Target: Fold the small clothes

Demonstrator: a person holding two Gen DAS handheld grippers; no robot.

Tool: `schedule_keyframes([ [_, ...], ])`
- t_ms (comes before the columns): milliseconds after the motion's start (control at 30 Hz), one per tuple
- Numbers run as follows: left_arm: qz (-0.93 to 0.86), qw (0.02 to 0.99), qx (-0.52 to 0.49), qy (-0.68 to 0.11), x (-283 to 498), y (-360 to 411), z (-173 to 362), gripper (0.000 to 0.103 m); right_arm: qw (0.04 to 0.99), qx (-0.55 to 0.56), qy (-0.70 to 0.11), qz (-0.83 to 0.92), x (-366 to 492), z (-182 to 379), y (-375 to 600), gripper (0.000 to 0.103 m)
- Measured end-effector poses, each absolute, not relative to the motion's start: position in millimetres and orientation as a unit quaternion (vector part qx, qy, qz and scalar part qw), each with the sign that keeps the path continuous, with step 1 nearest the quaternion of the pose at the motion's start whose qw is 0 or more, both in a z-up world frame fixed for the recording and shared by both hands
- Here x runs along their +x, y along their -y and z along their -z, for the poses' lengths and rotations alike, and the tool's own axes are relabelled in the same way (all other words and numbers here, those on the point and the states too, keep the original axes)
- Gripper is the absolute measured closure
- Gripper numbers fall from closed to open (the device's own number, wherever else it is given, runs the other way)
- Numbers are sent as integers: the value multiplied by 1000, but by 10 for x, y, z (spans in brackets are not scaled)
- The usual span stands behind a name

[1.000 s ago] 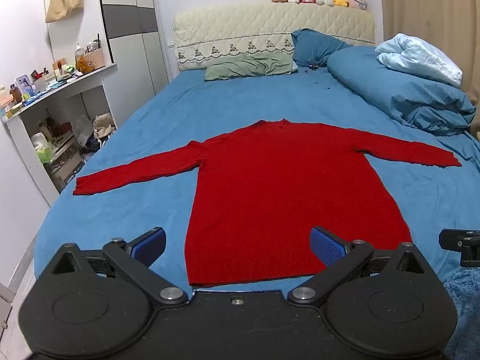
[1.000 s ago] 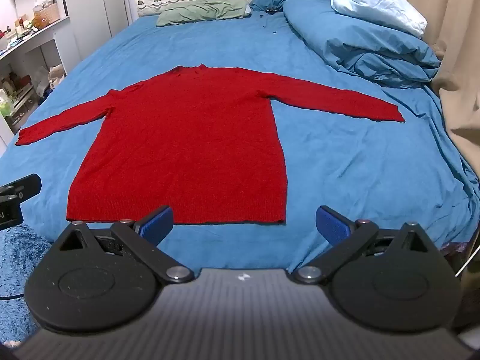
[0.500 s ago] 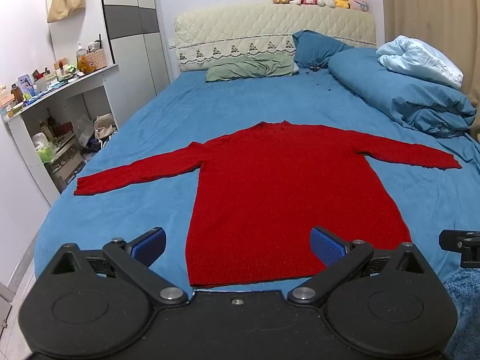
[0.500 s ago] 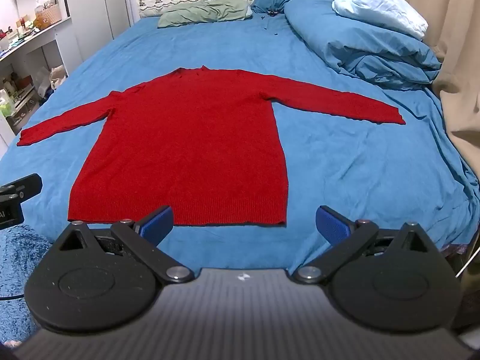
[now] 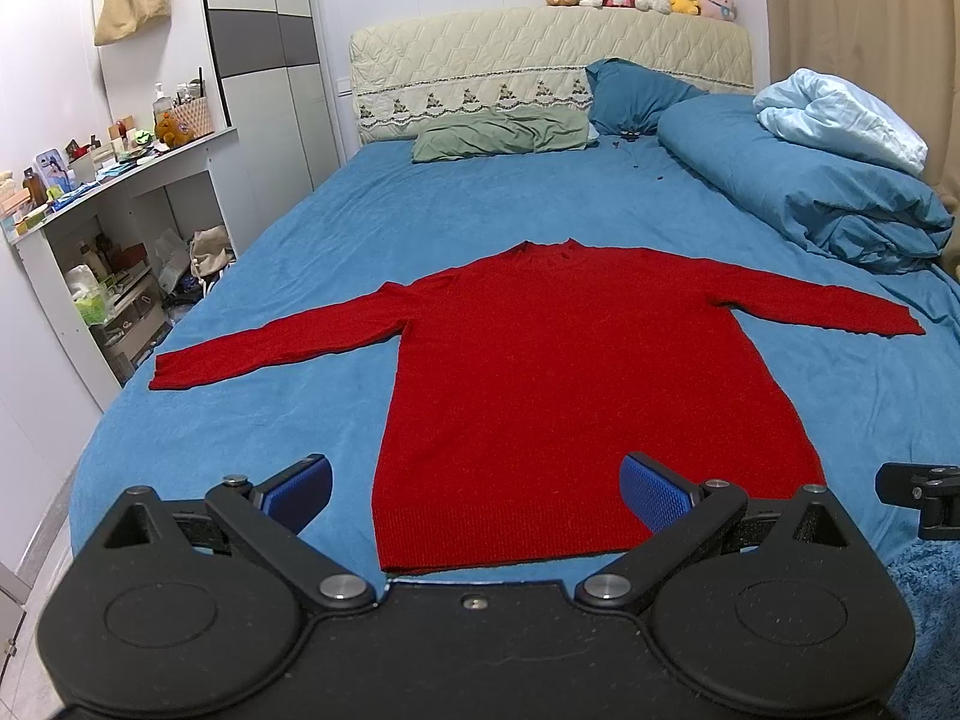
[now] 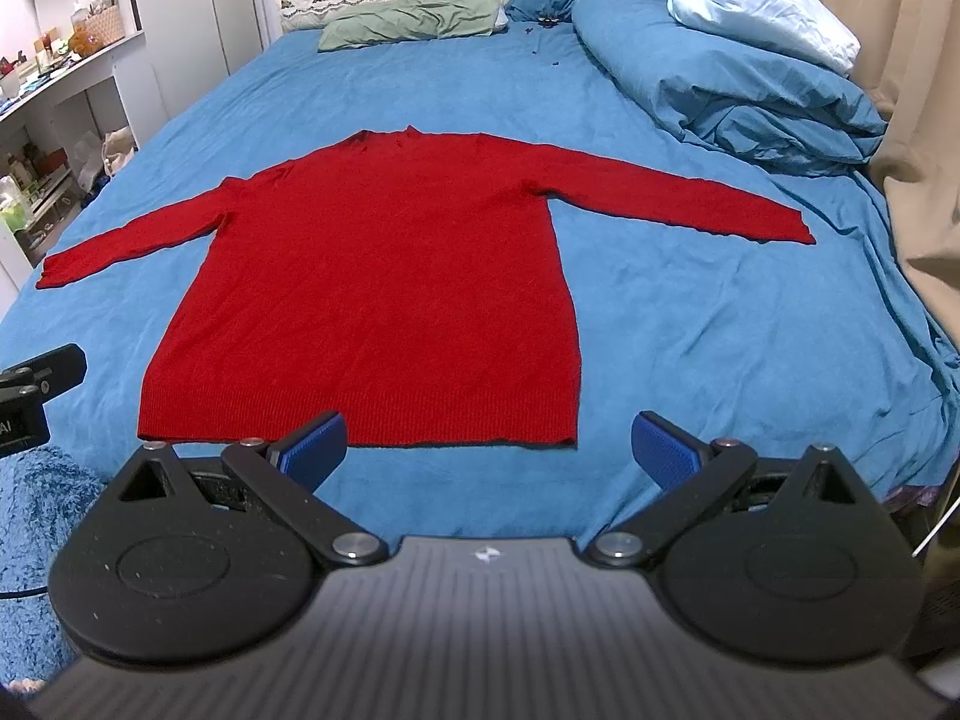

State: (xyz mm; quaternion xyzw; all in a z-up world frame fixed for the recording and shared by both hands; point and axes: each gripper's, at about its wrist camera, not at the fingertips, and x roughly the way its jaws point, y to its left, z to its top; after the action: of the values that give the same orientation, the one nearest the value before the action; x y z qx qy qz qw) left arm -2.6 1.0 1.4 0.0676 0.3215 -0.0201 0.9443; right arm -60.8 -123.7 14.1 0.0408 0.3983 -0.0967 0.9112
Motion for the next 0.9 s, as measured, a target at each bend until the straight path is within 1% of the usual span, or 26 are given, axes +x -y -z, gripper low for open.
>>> schedule_keyframes([
  [900,17,943,72,-325,-9,-12,7,0,911,43,-401,92,-624,-79,1231,0],
])
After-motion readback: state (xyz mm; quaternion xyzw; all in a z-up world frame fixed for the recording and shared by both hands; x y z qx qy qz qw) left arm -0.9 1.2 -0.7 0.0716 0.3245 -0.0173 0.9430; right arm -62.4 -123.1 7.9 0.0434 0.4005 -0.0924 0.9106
